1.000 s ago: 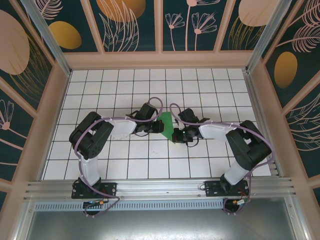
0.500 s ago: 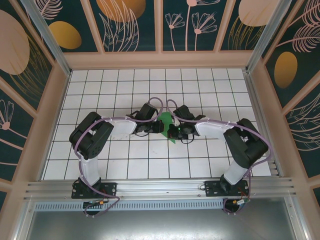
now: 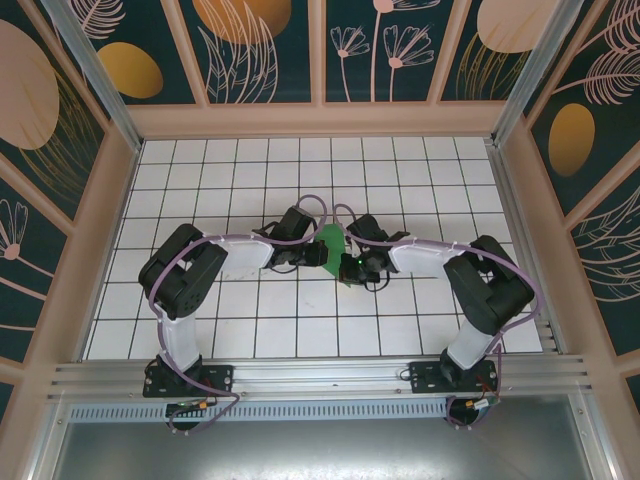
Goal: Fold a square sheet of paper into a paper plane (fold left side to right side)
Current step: Third fold the triangle at the center of the table.
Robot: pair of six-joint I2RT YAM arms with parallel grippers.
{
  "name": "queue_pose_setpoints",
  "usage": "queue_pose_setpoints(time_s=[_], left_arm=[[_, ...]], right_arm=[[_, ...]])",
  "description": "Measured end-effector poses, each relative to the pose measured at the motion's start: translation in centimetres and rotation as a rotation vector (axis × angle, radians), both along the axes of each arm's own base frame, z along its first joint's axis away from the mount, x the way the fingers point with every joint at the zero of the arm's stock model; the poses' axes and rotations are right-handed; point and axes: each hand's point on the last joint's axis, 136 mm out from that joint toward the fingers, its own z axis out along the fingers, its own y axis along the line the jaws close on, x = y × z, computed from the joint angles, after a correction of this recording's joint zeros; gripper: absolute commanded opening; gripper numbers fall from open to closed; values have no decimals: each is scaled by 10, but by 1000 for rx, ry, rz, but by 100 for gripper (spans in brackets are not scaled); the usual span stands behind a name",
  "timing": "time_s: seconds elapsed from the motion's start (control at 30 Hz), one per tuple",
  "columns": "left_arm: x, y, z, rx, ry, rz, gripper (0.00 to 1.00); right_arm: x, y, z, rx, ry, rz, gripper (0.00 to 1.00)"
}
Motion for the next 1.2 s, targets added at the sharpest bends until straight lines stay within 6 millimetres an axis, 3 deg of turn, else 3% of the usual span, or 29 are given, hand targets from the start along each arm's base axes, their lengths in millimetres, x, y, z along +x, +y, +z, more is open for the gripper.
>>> queue_pose_setpoints(time_s=[0.87,1.07,1.2], left_arm=[[0,0,1,8,-8,-10,13],[1,-3,4,-3,-11,-21,26],[2,-6,12,-25,-5,-26,39]], right_arm=[[-18,-25,-1,-21,-2,-23,0],[-25,-40,6,-29,0,-31,0],[-10,-41,36,57,-92,-41,23]])
